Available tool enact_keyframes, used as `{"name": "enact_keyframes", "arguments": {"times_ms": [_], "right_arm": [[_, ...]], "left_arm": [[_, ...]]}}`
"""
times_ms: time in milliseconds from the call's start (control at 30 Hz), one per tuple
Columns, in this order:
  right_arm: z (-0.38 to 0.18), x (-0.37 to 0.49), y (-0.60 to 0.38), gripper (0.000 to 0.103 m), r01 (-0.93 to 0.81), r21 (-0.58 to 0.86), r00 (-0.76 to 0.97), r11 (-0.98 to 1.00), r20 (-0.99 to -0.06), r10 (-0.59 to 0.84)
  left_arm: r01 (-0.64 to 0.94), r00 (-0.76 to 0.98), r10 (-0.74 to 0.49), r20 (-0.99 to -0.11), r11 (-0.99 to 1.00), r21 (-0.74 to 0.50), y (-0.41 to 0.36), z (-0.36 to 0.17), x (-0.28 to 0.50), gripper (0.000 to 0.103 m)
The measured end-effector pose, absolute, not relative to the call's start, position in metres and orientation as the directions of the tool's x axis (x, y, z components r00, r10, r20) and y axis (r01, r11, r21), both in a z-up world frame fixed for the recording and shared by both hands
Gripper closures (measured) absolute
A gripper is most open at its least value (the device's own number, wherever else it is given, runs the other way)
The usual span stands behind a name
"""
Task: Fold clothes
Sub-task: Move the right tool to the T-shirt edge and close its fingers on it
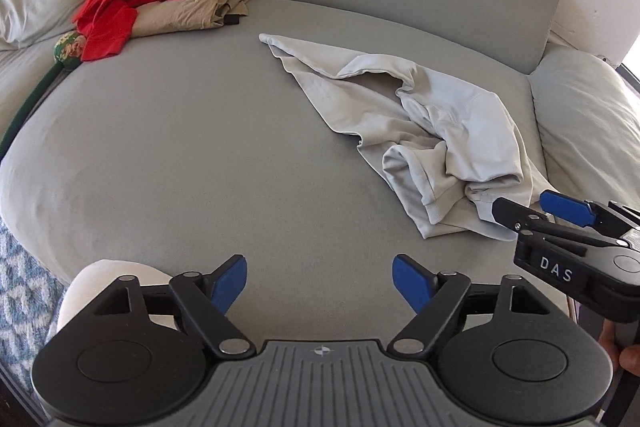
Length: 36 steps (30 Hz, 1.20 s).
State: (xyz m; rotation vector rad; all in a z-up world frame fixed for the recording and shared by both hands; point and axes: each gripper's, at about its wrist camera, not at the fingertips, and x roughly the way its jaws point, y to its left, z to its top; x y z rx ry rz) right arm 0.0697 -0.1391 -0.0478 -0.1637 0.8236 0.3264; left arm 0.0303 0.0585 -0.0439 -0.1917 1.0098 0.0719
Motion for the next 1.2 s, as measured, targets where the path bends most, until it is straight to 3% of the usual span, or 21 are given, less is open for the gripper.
{"name": "enact_keyframes", "arguments": {"times_ms": [67, 133, 300, 500, 600, 733, 833, 900, 933, 967, 1100, 1200], "right_arm": [[-0.050, 0.072, -0.138, 0.044, -0.330, -0.029, 0.642, 0.944, -0.740, 0.202], [-0.052, 0.071, -0.140, 0.043, -0.313, -0.037, 0.655, 0.949, -0.732, 0.187], [-0.052, 0.073, -0.153, 0.040, -0.254, -0.002, 0.649, 0.967, -0.741, 0.170], [-0.047, 0.073, -0.175, 0.037, -0.248, 0.070, 0.660, 0.966, -0.718, 0.222], [-0.044, 0.078, -0.179, 0.039, -0.296, 0.127, 0.661, 0.947, -0.689, 0.299], [-0.052, 0.090, -0.163, 0.040, -0.380, 0.072, 0.676, 0.922, -0.659, 0.330], [-0.067, 0.111, -0.152, 0.042, -0.385, 0.066, 0.647, 0.921, -0.692, 0.320], [-0.073, 0.125, -0.151, 0.053, -0.366, 0.110, 0.630, 0.924, -0.702, 0.333], [-0.073, 0.130, -0.155, 0.092, -0.337, 0.130, 0.639, 0.932, -0.695, 0.328], [-0.069, 0.134, -0.161, 0.099, -0.295, 0.146, 0.662, 0.944, -0.682, 0.312], [-0.050, 0.142, -0.209, 0.099, -0.076, 0.210, 0.736, 0.975, -0.648, 0.197], [-0.035, 0.145, -0.256, 0.099, 0.109, 0.259, 0.767, 0.960, -0.636, 0.084]], "left_arm": [[-0.159, 0.543, -0.043, -0.838, 0.975, -0.153, 0.060, -0.046, 0.032, 0.024], [-0.170, 0.574, -0.038, -0.818, 0.972, -0.164, 0.060, -0.045, 0.034, 0.013], [-0.163, 0.617, -0.014, -0.787, 0.976, -0.145, 0.053, -0.042, 0.042, 0.010], [-0.160, 0.557, -0.044, -0.830, 0.974, -0.159, 0.048, -0.052, 0.057, 0.010], [-0.181, 0.546, -0.039, -0.837, 0.970, -0.164, 0.052, -0.057, 0.058, 0.017], [-0.191, 0.536, -0.045, -0.843, 0.966, -0.174, 0.058, -0.060, 0.055, 0.021], [-0.202, 0.532, -0.047, -0.845, 0.963, -0.181, 0.064, -0.063, 0.053, 0.021], [-0.207, 0.530, -0.052, -0.846, 0.960, -0.189, 0.067, -0.065, 0.053, 0.021], [-0.209, 0.529, -0.055, -0.847, 0.959, -0.193, 0.069, -0.066, 0.052, 0.021], [-0.207, 0.533, -0.060, -0.844, 0.958, -0.199, 0.070, -0.066, 0.052, 0.021], [-0.183, 0.567, -0.142, -0.811, 0.939, -0.293, 0.072, -0.070, 0.055, 0.030], [-0.188, 0.591, -0.282, -0.756, 0.863, -0.469, 0.074, -0.082, 0.073, 0.039]]}}
